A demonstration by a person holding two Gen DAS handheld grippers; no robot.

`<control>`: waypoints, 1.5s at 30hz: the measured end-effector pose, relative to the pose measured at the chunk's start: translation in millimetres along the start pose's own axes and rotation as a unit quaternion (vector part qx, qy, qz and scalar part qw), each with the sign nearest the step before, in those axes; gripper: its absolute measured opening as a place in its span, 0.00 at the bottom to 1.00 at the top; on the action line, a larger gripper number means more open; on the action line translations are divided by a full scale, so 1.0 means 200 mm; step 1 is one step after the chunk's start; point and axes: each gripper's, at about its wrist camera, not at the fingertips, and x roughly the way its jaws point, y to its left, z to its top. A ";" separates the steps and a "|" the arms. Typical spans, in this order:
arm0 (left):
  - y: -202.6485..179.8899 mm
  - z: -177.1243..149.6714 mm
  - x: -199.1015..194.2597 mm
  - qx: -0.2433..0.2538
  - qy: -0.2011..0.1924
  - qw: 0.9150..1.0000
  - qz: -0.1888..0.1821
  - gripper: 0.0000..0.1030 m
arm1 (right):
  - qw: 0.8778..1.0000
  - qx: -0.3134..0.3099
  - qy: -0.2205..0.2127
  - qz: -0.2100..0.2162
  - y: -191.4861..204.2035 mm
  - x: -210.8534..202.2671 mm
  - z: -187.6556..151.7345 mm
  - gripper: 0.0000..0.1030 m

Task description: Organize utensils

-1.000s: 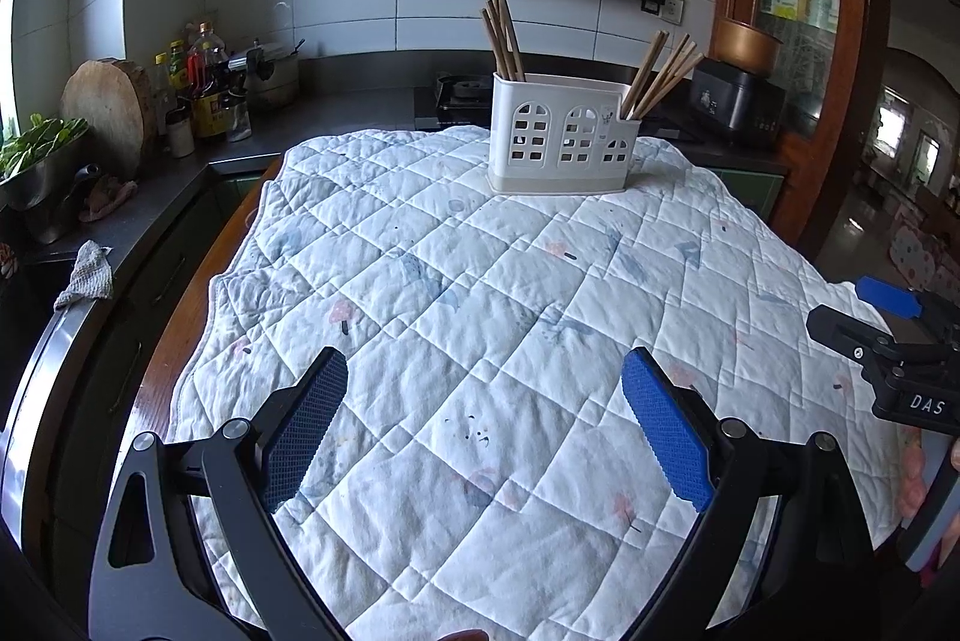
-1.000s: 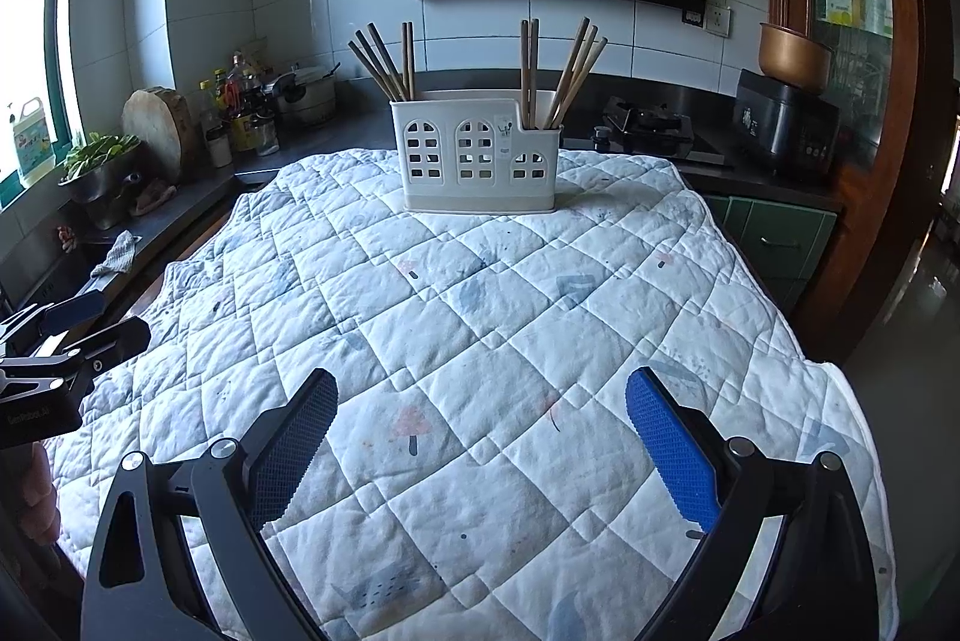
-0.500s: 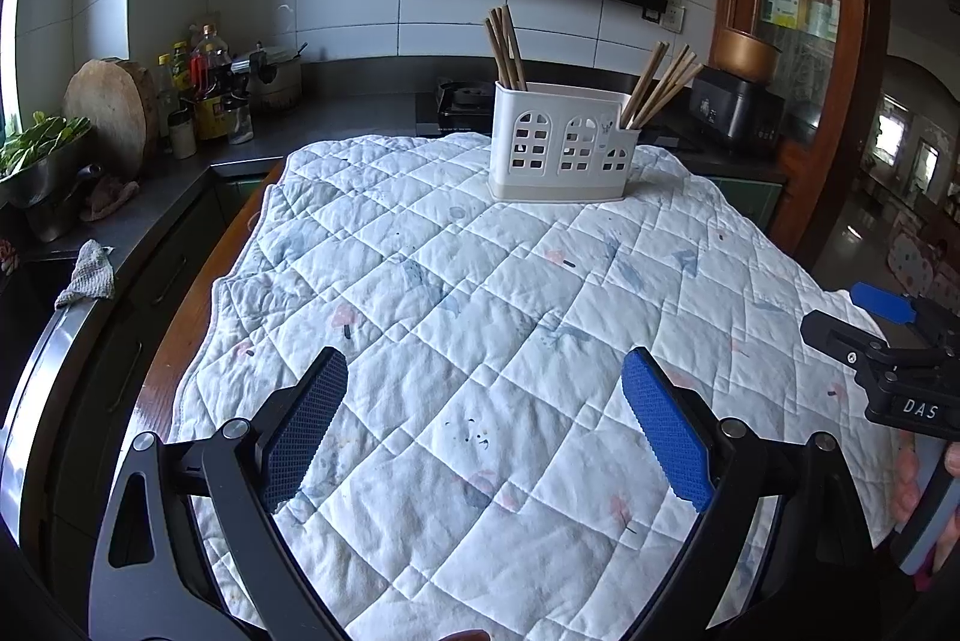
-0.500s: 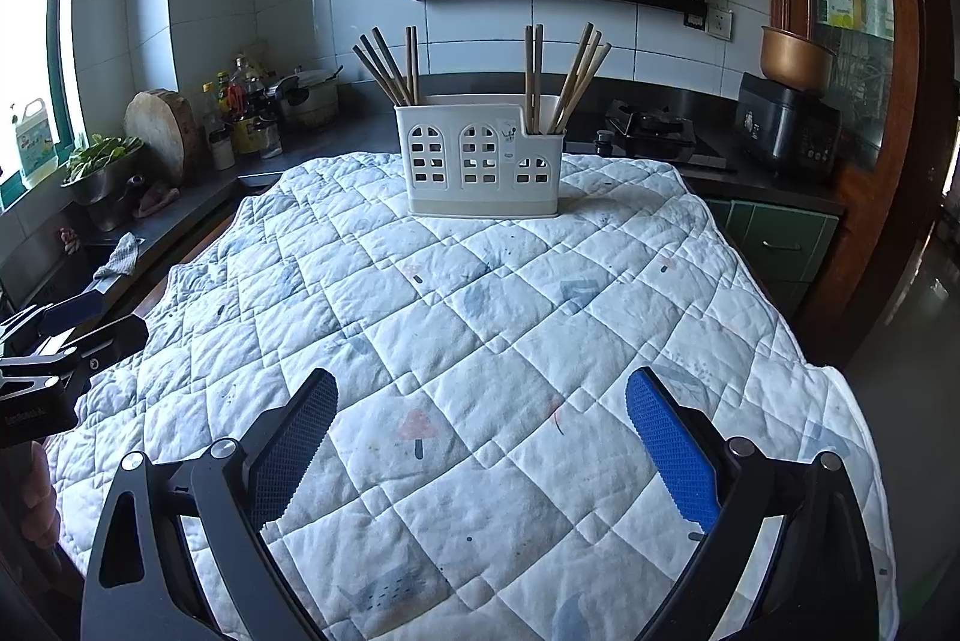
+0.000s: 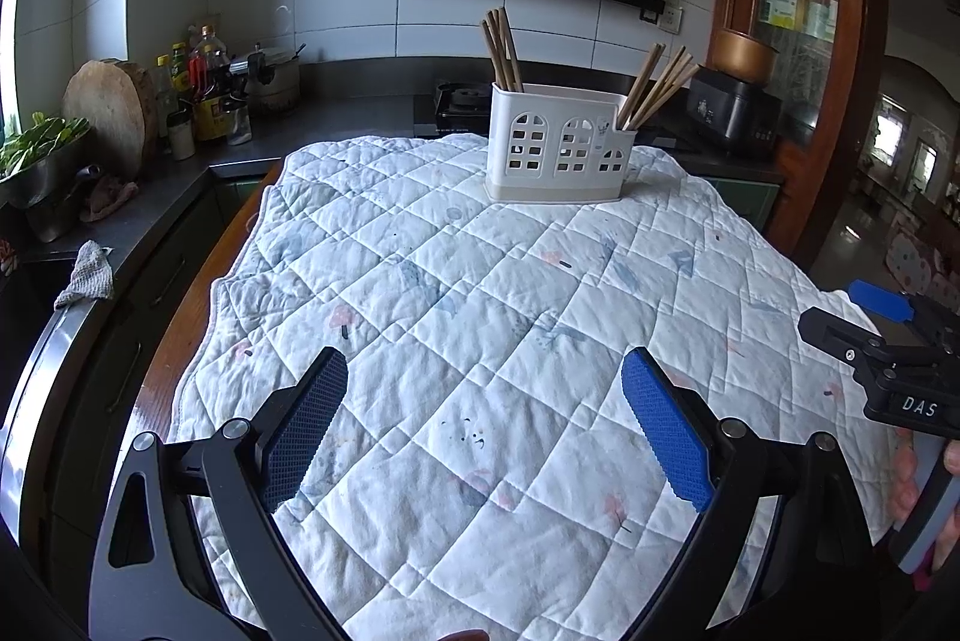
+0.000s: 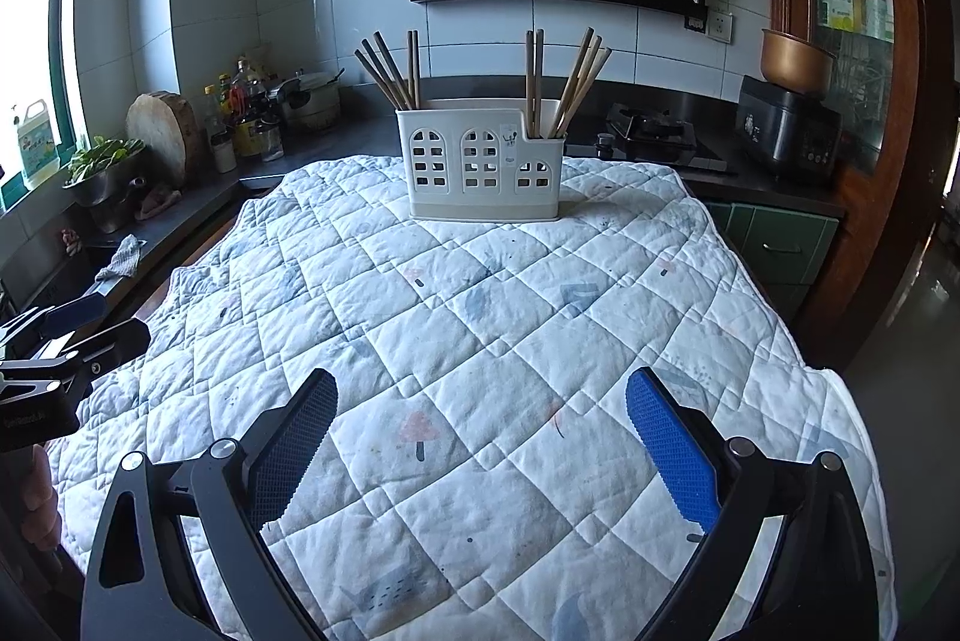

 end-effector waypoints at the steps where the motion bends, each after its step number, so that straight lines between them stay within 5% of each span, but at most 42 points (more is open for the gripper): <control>1: 0.00 0.00 0.00 0.000 0.000 1.000 0.000 0.90 | 1.000 0.000 0.000 0.001 0.00 0.00 0.00 0.91; 45: -0.02 0.00 -0.01 -0.010 -0.005 1.000 -0.007 0.89 | 1.000 -0.004 -0.003 0.012 0.00 0.00 0.00 0.91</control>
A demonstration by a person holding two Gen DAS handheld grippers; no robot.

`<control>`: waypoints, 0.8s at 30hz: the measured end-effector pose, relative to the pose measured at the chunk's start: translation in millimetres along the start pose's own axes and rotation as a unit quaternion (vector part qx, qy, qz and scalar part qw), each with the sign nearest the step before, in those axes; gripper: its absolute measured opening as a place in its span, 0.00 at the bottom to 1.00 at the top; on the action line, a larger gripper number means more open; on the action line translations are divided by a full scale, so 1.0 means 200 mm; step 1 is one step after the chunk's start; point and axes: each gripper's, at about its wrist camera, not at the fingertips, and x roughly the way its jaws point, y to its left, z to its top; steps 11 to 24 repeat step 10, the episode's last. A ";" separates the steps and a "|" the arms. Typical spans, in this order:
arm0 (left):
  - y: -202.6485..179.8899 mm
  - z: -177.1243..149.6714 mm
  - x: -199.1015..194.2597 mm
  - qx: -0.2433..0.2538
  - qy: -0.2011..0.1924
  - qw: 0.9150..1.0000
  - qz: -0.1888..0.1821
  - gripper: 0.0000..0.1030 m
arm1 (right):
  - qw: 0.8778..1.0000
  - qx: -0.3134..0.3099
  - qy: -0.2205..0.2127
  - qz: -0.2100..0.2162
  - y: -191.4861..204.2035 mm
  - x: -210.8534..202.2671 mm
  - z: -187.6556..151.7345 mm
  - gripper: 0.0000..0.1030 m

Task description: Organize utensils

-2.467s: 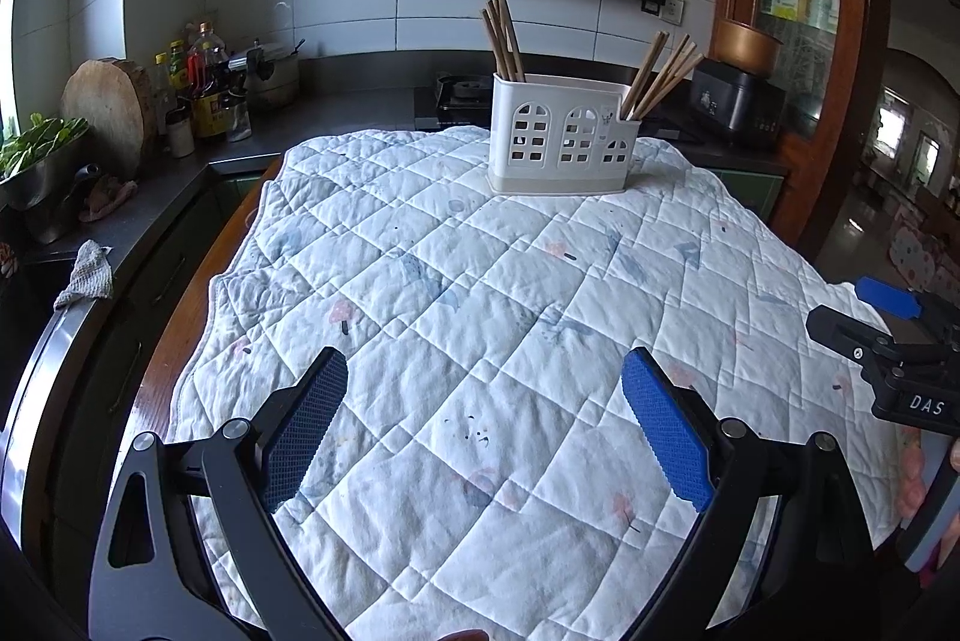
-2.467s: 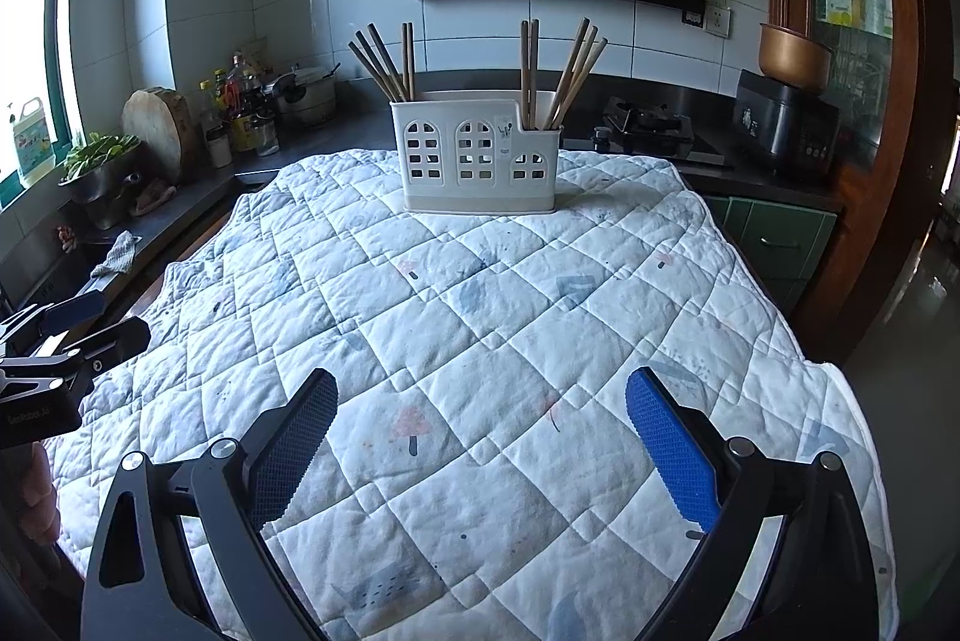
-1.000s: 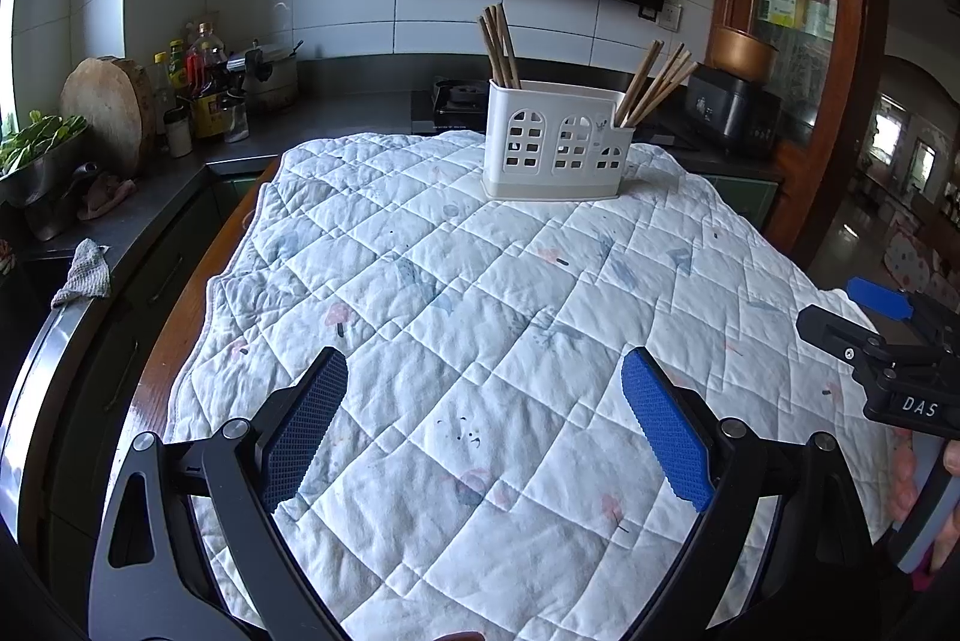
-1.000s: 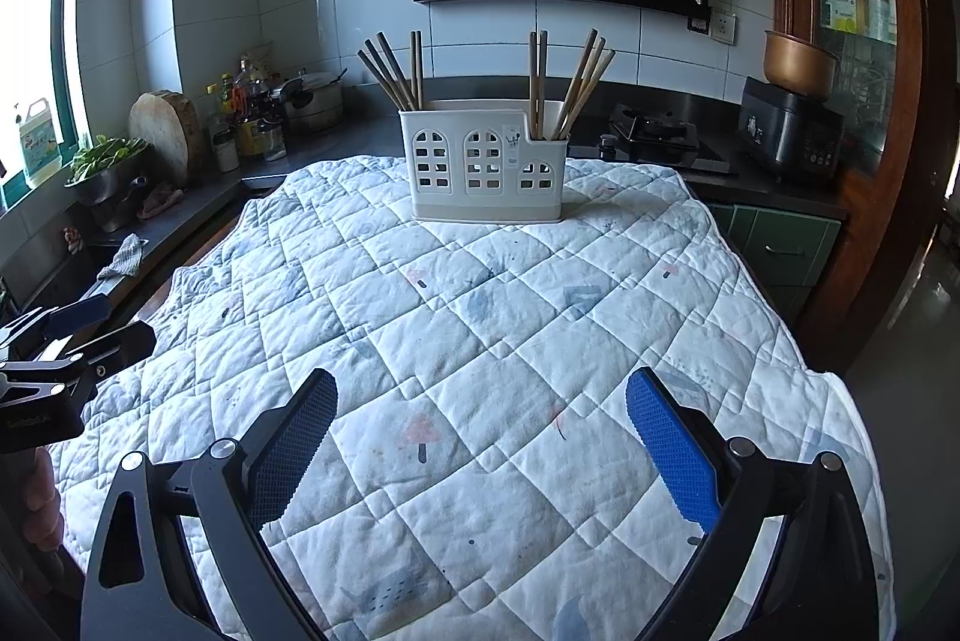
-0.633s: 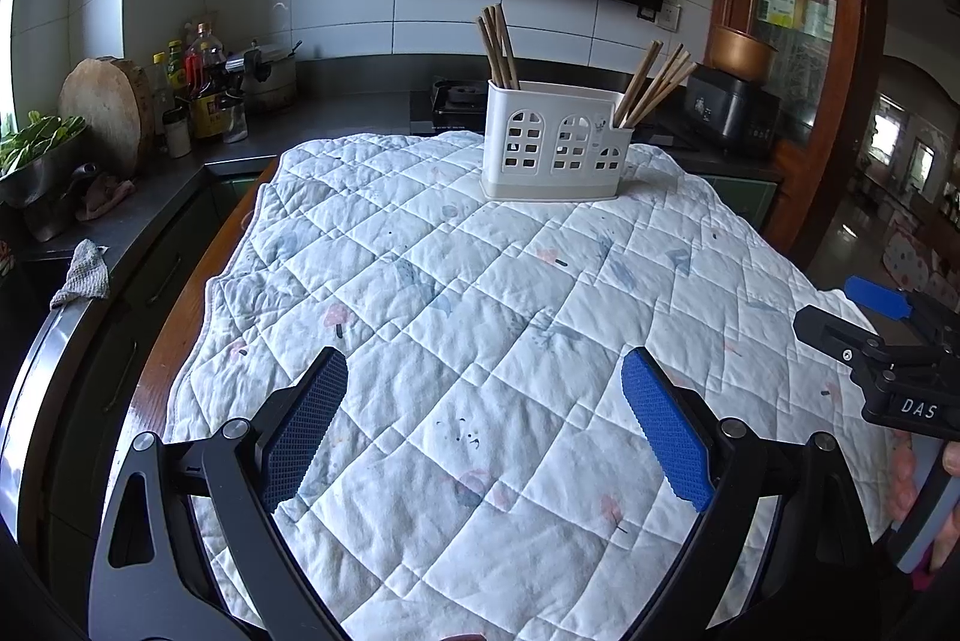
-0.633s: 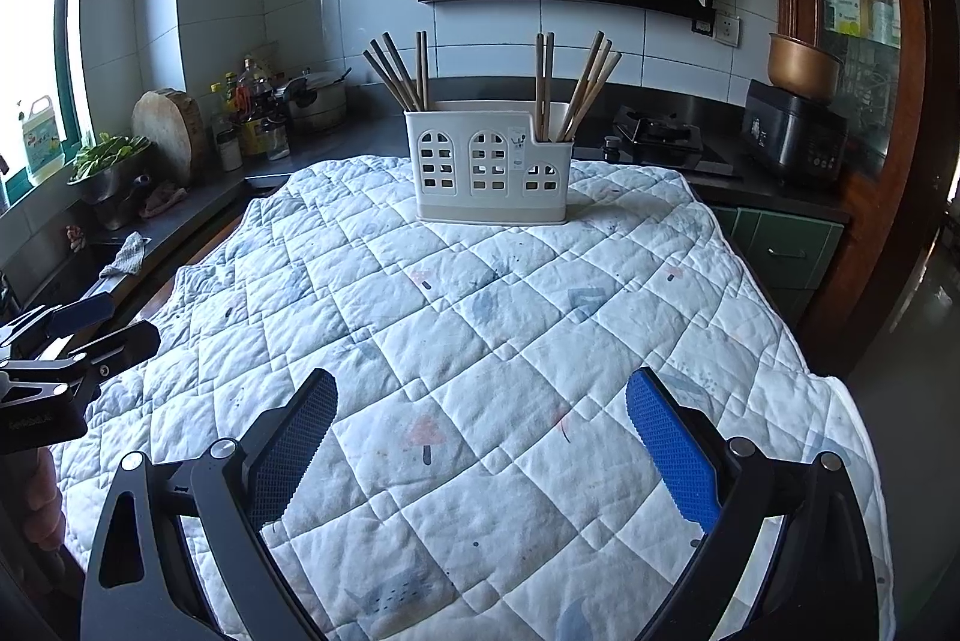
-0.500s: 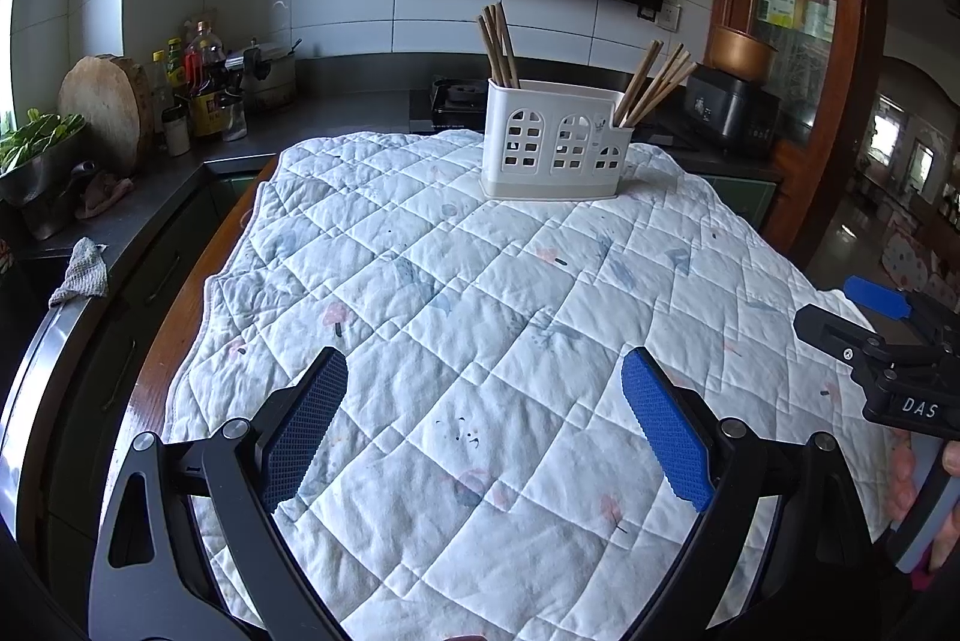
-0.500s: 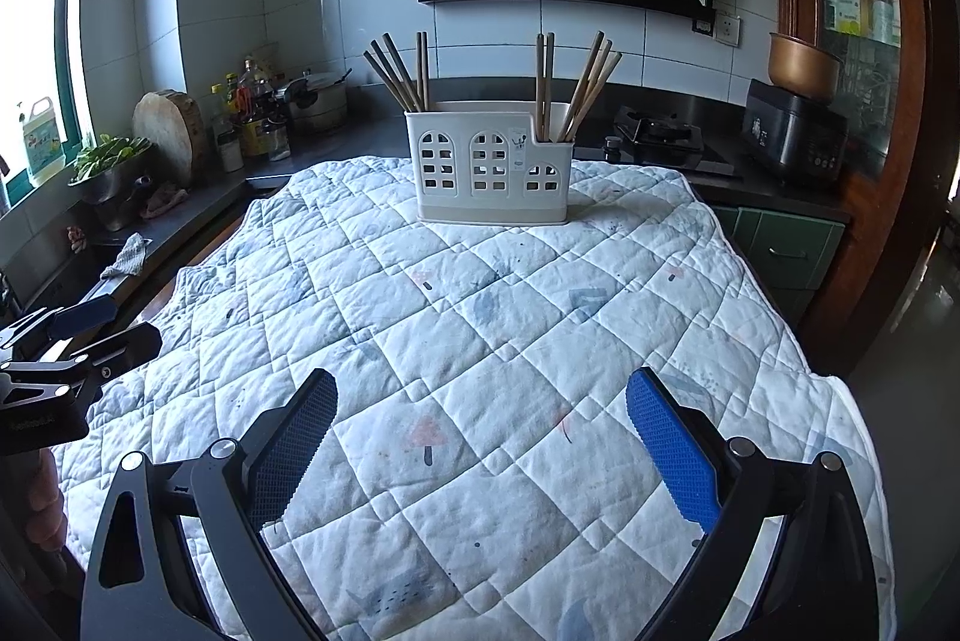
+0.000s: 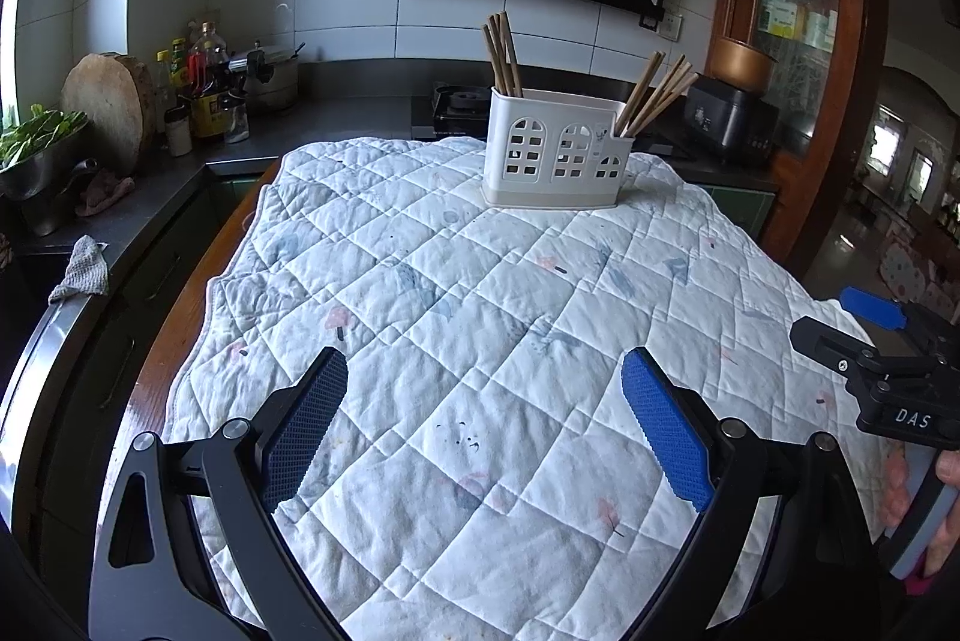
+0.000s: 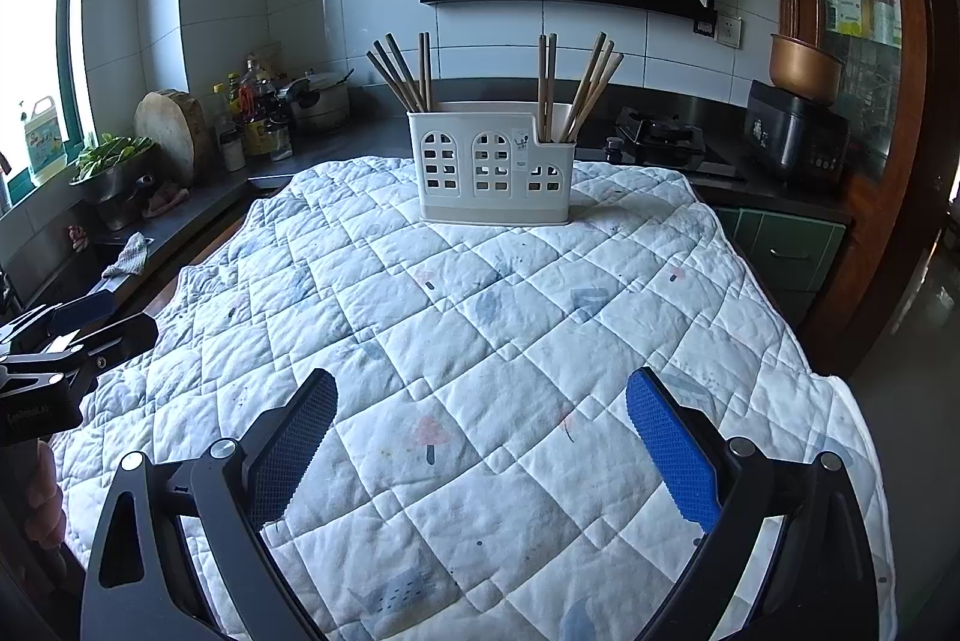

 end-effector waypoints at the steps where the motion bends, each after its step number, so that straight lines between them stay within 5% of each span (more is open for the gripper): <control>1: 0.01 0.00 0.00 -0.001 0.001 1.000 -0.001 0.89 | 1.000 0.000 0.000 -0.001 0.00 0.00 0.00 0.91; 24: 0.01 0.00 0.00 0.002 0.000 1.000 -0.001 0.90 | 1.000 0.001 -0.001 0.000 -0.01 0.00 0.00 0.91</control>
